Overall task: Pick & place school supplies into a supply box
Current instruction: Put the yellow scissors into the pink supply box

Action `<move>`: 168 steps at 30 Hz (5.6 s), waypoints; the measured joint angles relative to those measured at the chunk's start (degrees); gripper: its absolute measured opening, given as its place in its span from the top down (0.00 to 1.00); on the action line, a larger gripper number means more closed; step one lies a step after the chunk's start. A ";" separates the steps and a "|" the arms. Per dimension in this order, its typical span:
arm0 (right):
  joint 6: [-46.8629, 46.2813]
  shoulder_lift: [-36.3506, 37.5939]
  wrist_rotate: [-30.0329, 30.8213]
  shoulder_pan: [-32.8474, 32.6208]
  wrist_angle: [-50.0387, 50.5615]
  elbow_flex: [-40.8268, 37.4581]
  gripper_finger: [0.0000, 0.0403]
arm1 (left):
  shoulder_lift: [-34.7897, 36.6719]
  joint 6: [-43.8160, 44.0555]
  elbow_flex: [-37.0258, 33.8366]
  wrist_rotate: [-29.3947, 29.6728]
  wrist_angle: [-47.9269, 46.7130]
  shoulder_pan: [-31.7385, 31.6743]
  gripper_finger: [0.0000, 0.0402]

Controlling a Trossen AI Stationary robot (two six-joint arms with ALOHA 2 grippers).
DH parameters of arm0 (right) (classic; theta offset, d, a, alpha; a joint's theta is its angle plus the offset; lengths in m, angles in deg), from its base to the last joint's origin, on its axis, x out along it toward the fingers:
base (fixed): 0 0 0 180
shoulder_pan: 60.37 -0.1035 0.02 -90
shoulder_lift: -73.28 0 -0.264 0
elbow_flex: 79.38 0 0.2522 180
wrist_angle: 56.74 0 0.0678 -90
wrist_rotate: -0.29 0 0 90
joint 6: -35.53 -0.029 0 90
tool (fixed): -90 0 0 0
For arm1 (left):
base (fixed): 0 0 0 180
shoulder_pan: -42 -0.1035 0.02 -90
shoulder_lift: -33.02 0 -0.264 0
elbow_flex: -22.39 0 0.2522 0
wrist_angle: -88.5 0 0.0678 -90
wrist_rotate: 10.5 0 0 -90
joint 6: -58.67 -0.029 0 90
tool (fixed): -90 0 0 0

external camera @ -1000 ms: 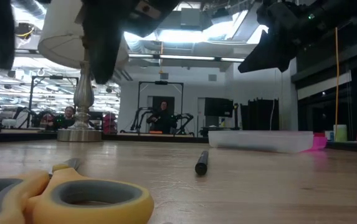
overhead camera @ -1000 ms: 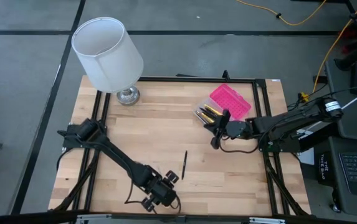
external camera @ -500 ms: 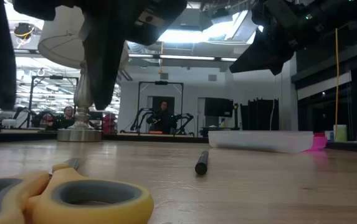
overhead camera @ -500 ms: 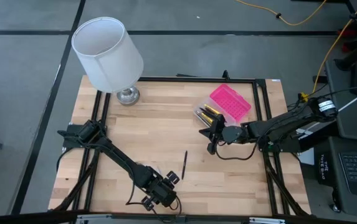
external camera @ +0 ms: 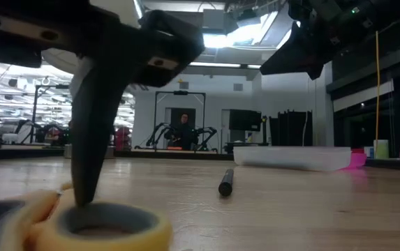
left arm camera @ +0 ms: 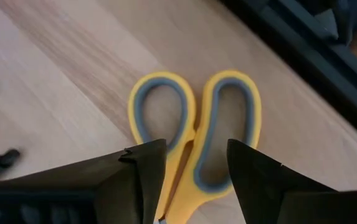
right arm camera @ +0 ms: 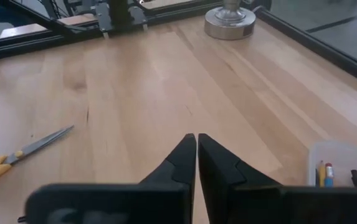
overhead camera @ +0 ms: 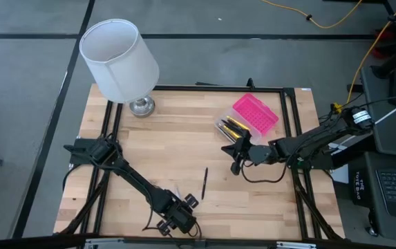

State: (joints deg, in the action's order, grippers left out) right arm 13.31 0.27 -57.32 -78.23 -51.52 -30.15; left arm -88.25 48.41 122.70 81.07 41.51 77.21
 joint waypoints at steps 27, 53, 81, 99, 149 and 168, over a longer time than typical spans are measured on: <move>-2.87 -0.02 -1.06 -0.02 0.31 0.00 0.94 | -1.25 -18.89 0.44 9.23 2.29 2.75 0.63; -3.18 -0.02 -1.11 -0.02 0.68 0.00 0.94 | -1.04 -27.62 -0.41 -3.04 3.37 1.15 0.64; -3.27 -0.02 -1.13 -0.02 0.68 0.00 0.94 | -0.99 -1.13 -1.68 -6.22 3.03 -5.73 0.64; -4.25 -0.02 -1.08 -0.96 0.92 0.00 0.94 | -2.84 -0.35 -1.57 -6.06 2.63 -5.88 0.83; -6.69 -3.14 4.21 -13.34 -0.03 0.00 0.94 | 20.34 1.10 -17.87 2.19 23.74 -7.25 0.83; -6.17 -3.13 10.22 -18.90 -1.70 -0.01 0.94 | 29.58 2.24 -47.43 -15.86 76.83 -16.28 0.83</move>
State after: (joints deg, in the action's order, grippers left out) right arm 7.14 -2.85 -47.10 -97.14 -53.21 -30.16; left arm -58.67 50.65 75.27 65.21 118.34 60.93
